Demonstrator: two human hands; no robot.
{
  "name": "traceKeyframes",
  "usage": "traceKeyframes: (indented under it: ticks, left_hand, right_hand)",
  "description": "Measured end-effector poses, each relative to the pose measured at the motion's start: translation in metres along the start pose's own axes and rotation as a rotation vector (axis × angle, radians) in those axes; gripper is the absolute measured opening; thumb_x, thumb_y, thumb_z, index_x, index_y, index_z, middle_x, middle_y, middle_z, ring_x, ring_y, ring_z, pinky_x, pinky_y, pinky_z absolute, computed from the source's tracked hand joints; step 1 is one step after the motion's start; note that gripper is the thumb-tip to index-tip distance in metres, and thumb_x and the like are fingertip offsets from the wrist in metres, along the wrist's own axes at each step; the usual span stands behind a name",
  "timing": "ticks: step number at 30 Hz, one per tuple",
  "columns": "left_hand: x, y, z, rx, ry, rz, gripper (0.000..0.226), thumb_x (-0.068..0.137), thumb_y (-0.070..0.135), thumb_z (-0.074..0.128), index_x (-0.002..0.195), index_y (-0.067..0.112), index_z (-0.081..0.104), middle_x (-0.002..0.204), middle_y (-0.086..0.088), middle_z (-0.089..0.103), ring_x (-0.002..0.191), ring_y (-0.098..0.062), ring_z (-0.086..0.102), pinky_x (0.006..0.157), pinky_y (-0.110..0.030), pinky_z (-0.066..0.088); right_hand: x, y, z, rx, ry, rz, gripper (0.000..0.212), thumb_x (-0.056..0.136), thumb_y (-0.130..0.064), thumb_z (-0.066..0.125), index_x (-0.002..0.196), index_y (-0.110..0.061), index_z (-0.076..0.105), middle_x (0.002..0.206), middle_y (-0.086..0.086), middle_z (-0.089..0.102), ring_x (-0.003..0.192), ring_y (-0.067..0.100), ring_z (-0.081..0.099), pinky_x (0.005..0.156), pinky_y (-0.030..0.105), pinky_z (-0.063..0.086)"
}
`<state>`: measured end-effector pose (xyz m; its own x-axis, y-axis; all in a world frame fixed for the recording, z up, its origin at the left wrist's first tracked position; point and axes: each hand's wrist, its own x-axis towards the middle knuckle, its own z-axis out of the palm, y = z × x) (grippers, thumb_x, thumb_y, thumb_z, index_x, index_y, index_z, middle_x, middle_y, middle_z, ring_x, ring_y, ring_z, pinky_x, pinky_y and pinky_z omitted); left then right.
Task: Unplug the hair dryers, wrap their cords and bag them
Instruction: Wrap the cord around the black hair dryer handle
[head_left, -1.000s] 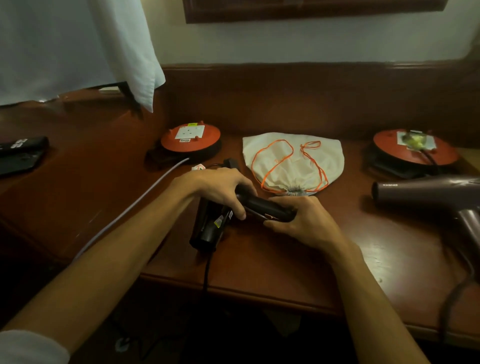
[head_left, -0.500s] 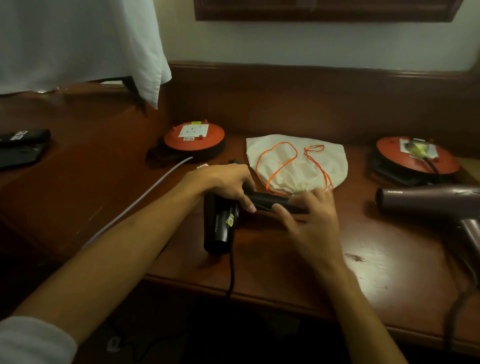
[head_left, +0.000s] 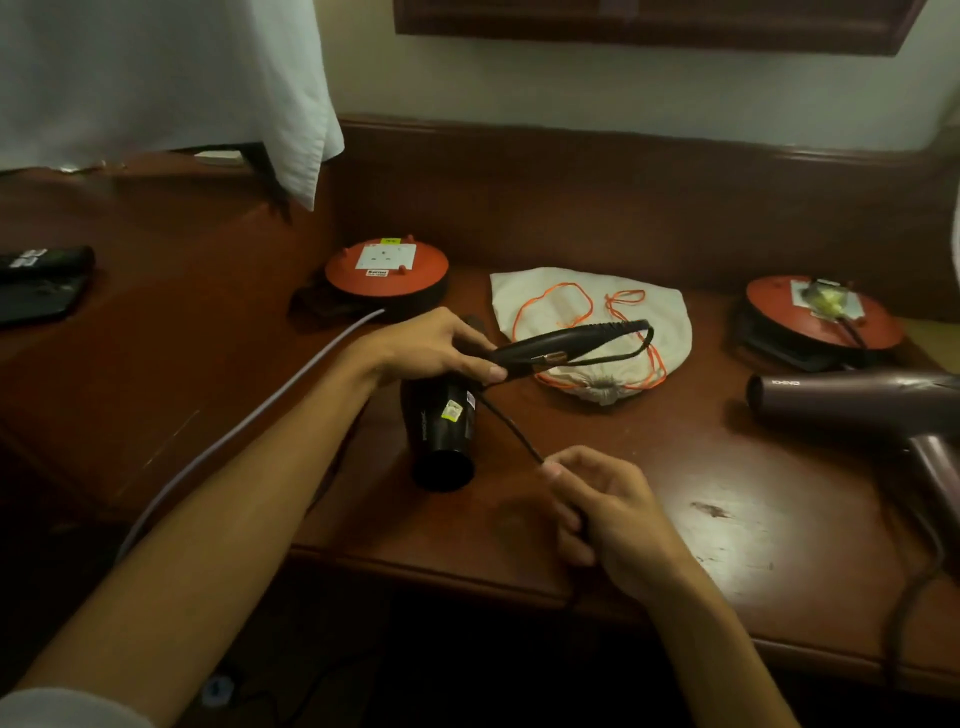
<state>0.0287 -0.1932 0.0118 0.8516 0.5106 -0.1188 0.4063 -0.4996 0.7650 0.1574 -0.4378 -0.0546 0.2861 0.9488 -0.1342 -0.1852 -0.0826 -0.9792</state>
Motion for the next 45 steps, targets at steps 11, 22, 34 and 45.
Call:
traceKeyframes:
  ticks: [11,22,34,45]
  left_hand:
    - [-0.017,-0.003,0.017,-0.162,-0.052,0.072,0.035,0.088,0.023,0.079,0.123,0.020,0.076,0.105,0.003,0.079,0.094,-0.009,0.072,0.080,-0.020,0.053]
    - [-0.020,0.021,0.034,0.184,-0.193,0.056,0.062,0.080,0.030,0.087,0.131,0.018,0.055,0.119,0.004,0.071,0.108,-0.010,0.068,0.101,-0.035,0.051]
    - [-0.016,0.035,0.043,0.297,-0.209,0.076,0.042,0.081,0.039,0.084,0.119,0.035,0.069,0.107,0.011,0.073,0.104,-0.010,0.068,0.100,-0.047,0.052]
    - [-0.022,0.033,0.044,0.309,-0.052,0.093,0.056,0.077,0.049,0.084,0.128,0.028,0.071,0.118,0.007,0.072,0.114,-0.010,0.065,0.102,-0.041,0.051]
  right_hand:
    - [0.019,-0.017,-0.058,-0.254,0.262,0.040,0.011,0.088,-0.002,0.072,0.076,-0.003,0.072,0.053,0.009,0.050,0.039,0.012,0.032,0.037,0.017,0.021]
    - [0.096,-0.084,-0.047,-0.828,0.101,0.080,0.043,0.080,-0.040,0.082,0.079,0.002,0.075,0.063,0.013,0.057,0.052,0.017,0.048,0.044,0.026,0.037]
    - [0.045,-0.147,-0.049,-0.748,-0.520,0.176,0.025,0.102,-0.017,0.053,0.117,-0.012,0.073,0.067,0.015,0.037,0.048,0.019,0.027,0.042,0.025,0.023]
    - [0.002,-0.143,-0.057,-1.108,-0.356,0.029,0.028,0.104,-0.027,0.052,0.084,-0.029,0.072,0.063,0.008,0.067,0.052,0.020,0.059,0.056,0.031,0.052]
